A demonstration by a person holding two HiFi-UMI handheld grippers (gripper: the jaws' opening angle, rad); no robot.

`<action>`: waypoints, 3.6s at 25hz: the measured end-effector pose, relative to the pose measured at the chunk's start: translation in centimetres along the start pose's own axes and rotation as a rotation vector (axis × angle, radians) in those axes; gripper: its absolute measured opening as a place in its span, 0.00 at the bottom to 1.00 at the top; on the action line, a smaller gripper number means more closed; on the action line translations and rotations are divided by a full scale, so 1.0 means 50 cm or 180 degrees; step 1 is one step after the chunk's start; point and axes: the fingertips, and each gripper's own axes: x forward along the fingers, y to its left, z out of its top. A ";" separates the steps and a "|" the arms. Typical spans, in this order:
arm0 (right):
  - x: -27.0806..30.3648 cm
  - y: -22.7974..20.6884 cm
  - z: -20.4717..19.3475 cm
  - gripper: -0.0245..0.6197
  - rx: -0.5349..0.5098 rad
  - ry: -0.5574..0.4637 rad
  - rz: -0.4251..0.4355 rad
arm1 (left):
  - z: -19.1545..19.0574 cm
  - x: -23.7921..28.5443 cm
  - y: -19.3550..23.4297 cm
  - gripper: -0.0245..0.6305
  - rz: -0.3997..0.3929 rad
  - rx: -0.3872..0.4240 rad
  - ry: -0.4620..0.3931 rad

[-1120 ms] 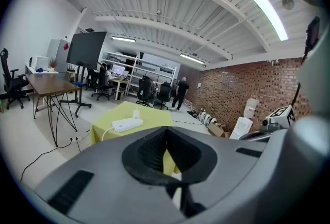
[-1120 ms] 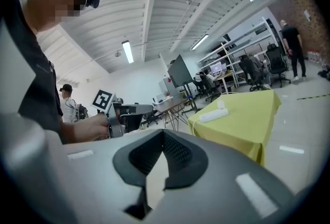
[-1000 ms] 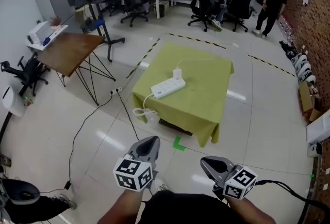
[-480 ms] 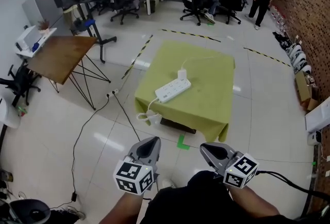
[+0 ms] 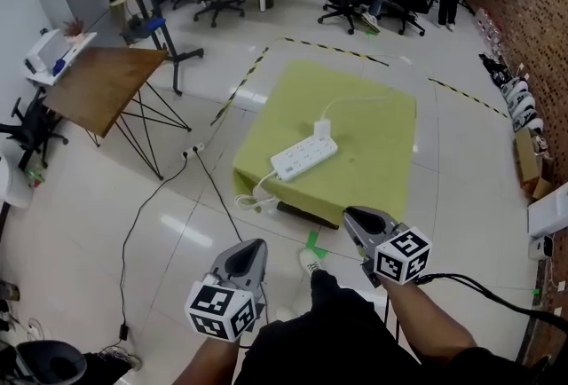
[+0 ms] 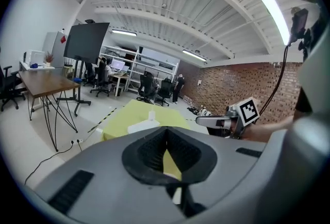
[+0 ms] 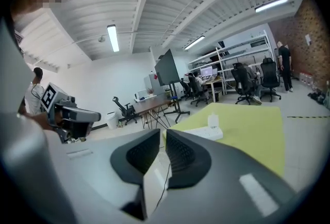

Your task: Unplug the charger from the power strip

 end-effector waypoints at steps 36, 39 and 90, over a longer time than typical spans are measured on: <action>0.537 -0.479 -0.037 0.54 0.0178 0.0745 -0.0155 | 0.124 0.278 0.195 0.05 0.0987 -0.0219 0.0292; 0.566 -0.491 -0.047 0.54 0.0178 0.0747 -0.0190 | 0.126 0.279 0.208 0.05 0.1030 -0.0248 0.0277; -0.012 -0.504 -0.370 0.46 0.0116 0.2097 -0.0974 | 0.082 0.377 -0.042 0.05 -0.0487 0.0038 0.0483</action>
